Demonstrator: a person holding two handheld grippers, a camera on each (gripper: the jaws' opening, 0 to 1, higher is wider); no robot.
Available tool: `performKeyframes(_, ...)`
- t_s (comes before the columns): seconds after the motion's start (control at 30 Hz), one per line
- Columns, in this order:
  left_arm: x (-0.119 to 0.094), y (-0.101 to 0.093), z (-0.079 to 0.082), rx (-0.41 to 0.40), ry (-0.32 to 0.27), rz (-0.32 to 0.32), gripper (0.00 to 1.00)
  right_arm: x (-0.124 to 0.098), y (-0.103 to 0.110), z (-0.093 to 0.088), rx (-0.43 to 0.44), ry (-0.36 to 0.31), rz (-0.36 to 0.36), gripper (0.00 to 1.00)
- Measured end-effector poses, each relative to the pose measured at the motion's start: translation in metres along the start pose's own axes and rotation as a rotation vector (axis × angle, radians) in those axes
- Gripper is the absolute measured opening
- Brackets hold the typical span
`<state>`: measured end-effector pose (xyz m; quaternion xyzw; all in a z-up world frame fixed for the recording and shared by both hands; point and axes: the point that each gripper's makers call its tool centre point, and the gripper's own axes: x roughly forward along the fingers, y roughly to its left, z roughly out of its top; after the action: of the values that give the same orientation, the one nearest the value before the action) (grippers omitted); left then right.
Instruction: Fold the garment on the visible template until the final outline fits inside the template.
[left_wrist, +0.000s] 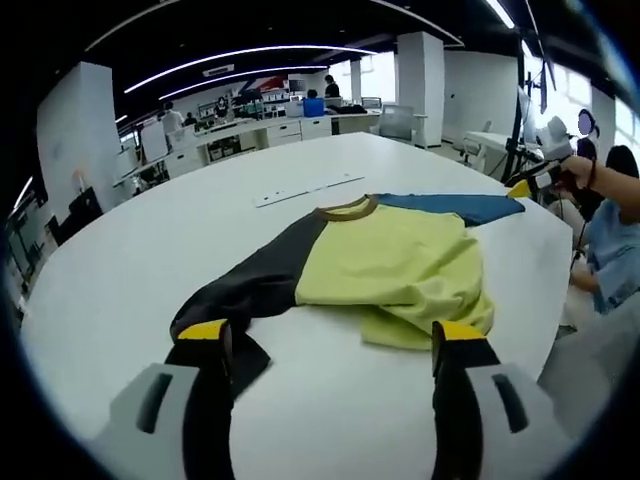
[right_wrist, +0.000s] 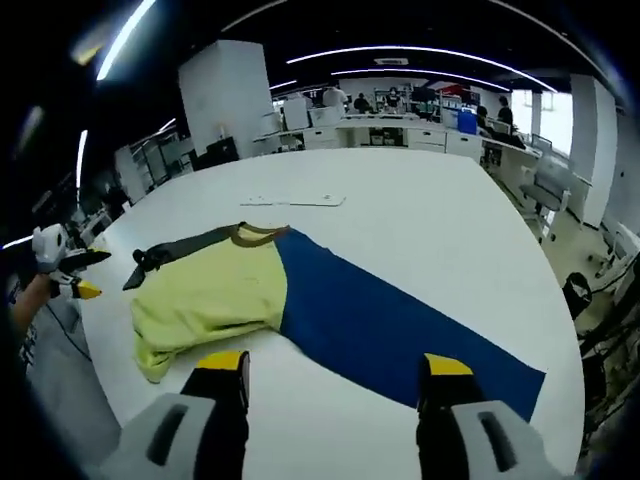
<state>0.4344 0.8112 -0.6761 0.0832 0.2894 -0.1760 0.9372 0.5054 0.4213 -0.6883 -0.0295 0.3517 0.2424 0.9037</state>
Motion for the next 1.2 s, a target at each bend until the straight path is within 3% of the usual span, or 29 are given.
performKeyframes(0.23,0.021,-0.005,-0.006,0.028,0.015,-0.018,0.65,0.009,0.041,0.000,-0.040,-0.001,0.090,0.66)
performKeyframes(0.4,0.037,-0.013,-0.013,0.045,0.037,-0.037,0.58,0.022,0.072,-0.012,-0.090,0.031,0.177,0.61)
performKeyframes(0.63,0.053,-0.022,-0.023,0.075,0.065,-0.066,0.46,0.038,0.103,-0.024,-0.092,0.047,0.265,0.56)
performKeyframes(1.2,0.077,-0.034,-0.044,0.099,0.118,-0.102,0.27,0.065,0.171,-0.047,-0.150,0.083,0.367,0.35)
